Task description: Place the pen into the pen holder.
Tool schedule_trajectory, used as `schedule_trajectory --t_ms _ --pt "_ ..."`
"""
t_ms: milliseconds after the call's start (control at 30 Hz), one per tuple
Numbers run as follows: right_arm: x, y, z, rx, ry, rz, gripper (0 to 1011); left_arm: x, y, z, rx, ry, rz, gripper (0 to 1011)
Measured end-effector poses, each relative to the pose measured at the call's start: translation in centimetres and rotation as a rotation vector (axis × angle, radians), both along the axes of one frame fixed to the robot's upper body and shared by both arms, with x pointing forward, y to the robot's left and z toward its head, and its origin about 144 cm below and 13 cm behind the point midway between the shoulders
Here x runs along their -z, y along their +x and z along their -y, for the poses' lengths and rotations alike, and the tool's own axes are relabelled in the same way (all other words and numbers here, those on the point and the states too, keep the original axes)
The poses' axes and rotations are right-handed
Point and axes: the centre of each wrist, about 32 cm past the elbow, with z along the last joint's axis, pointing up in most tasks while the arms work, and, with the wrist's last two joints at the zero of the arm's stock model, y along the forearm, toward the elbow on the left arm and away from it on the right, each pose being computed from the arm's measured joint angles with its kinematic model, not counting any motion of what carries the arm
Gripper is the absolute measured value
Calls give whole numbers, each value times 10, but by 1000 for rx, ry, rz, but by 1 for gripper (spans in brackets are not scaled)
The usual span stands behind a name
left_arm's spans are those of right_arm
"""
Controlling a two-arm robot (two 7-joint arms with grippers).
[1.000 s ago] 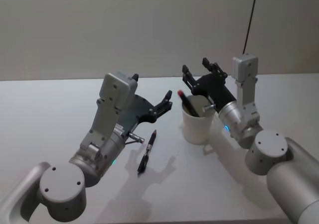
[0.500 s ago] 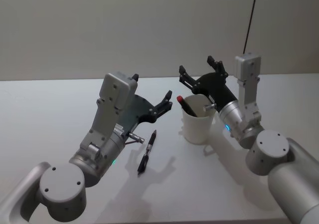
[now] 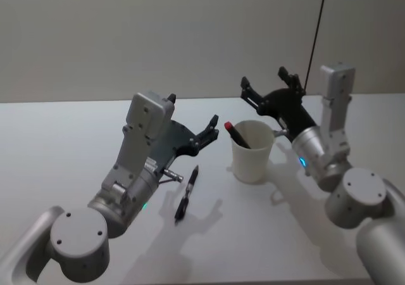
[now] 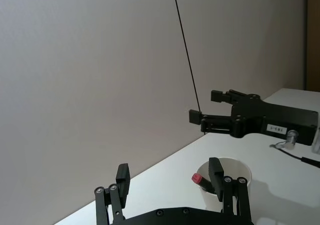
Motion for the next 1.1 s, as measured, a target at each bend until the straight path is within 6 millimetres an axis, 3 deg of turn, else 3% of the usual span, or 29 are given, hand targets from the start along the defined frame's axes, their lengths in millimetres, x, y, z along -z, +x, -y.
schedule_trajectory --t_ms 600,1100 --pt "-15 -47 36 128 35 -104 1001 0 0 0 0 0 0 1000" --pt "-15 -81 63 192 24 -164 1001 0 0 0 0 0 0 1000"
